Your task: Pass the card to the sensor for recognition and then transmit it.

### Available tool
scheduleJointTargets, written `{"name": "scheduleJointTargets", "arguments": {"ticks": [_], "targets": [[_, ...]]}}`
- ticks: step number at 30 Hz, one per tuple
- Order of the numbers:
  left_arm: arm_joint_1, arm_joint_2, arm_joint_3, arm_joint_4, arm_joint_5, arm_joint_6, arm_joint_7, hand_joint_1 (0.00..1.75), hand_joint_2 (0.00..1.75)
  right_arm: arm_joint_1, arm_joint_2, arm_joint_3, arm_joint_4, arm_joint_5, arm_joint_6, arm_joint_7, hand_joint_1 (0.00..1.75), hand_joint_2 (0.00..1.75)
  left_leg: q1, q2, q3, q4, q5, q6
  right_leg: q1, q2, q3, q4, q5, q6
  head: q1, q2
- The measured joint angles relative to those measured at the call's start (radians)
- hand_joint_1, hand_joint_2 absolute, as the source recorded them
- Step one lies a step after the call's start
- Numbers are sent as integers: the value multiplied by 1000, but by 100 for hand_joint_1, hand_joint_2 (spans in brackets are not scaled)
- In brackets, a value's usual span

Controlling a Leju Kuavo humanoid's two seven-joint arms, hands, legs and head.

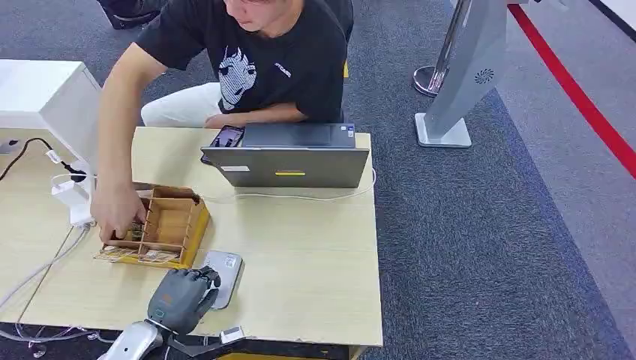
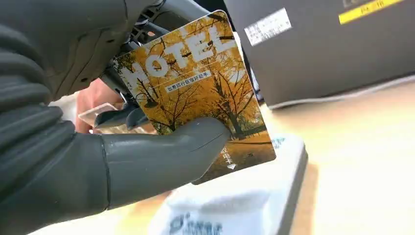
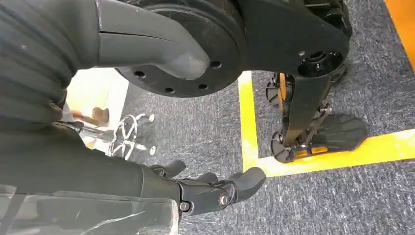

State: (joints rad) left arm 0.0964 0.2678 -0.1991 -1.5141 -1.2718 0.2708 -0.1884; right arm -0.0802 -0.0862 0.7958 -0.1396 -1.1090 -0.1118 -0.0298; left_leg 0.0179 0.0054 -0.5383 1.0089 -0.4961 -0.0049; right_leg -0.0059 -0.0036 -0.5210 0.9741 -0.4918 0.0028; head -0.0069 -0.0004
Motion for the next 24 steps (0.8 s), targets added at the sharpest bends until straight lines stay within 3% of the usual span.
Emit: {"name": "scheduleJointTargets", "arguments": {"ticks": [4, 9, 13, 18, 24], "targets": [[0, 9, -9, 8, 14, -13, 0, 175, 175, 0, 0, 6, 0, -3, 1, -1, 0, 175, 0, 0, 0, 0, 0, 0, 0, 0, 0, 0, 0, 0, 0, 0], [-3, 7, -11, 10, 8, 38, -11, 175, 175, 0, 0, 15, 0, -12, 0, -3, 0, 175, 0, 0, 0, 0, 0, 0, 0, 0, 0, 0, 0, 0, 0, 0], [-19, -47, -4, -22, 20, 142, -49, 175, 175, -1, 0, 30, 0, -22, 0, -3, 0, 175, 0, -1, -1, 0, 0, 0, 0, -1, 0, 0, 0, 0, 0, 0], [-44, -113, 48, -107, 22, 162, -73, 175, 175, -1, 0, 51, 0, -27, 1, -3, 0, 175, 0, 0, -1, 1, 0, 0, 0, -1, 0, 0, 0, 0, 0, 0], [-85, -145, 132, -152, 32, 160, -81, 175, 175, -1, 0, 71, 0, -29, 4, -3, 0, 175, 0, -1, -1, 1, 1, 0, 0, -1, 0, 1, 0, 0, 0, 0]]}}
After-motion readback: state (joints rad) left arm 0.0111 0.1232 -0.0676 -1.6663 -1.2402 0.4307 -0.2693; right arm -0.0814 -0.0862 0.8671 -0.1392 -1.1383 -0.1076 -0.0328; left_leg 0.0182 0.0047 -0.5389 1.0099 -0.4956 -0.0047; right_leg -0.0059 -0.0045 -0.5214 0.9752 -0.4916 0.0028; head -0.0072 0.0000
